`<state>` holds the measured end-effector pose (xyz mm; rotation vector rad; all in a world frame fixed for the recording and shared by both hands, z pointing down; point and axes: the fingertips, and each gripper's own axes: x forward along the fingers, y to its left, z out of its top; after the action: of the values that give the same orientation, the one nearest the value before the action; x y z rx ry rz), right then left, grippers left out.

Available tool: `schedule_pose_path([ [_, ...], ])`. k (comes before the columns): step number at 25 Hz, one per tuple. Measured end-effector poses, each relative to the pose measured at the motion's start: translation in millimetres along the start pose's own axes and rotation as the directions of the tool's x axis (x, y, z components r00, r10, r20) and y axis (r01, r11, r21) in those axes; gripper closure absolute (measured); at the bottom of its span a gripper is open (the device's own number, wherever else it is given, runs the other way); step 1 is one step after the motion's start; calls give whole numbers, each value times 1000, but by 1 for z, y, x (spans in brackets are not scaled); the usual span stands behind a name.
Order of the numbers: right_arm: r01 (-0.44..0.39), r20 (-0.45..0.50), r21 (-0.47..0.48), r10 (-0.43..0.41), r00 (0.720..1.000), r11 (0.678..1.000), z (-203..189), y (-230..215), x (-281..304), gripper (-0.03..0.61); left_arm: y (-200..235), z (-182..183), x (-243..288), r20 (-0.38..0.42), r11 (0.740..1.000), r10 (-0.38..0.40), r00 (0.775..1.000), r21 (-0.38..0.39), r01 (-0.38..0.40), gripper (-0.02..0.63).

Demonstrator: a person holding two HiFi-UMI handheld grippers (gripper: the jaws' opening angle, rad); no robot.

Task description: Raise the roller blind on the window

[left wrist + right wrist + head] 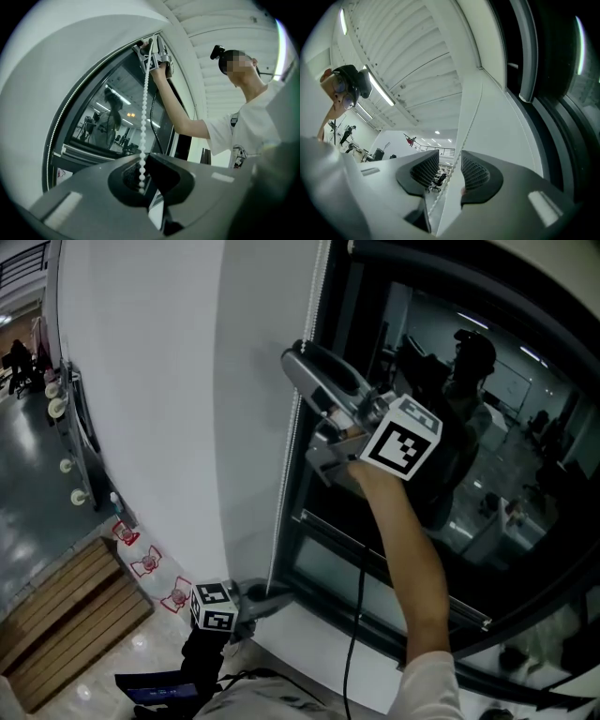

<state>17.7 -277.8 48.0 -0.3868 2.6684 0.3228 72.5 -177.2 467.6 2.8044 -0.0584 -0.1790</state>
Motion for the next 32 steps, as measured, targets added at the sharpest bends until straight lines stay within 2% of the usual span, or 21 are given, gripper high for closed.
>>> schedule_pose_path([
  [3,16,2,-3,-16,1000,1000,6,-2,3,471,-3,1,2,2,1000,-4,1000,-2,4,615],
  [6,49,10,3,-49,999,999,8,-6,1,557,-3,1,2,3,1000,-5,1000,-9,5,615],
  [10,52,19,39,-53,998,998,5,-7,-3,560,-1,0,4,1,1000,-6,1000,-10,6,615],
  [14,14,32,103,-18,999,995,4,-3,-5,561,2,-2,5,0,1000,-7,1000,-19,7,615],
  [20,-12,25,107,9,1000,994,-4,10,-9,563,3,-2,7,-5,1000,-11,1000,-15,11,615],
  [28,24,-79,120,-15,997,992,-71,20,-29,565,2,-2,10,-21,1000,-20,1000,-12,20,615],
  [32,39,-120,165,-19,993,986,-111,29,-45,563,0,-3,12,-26,1000,-22,999,-16,21,615],
])
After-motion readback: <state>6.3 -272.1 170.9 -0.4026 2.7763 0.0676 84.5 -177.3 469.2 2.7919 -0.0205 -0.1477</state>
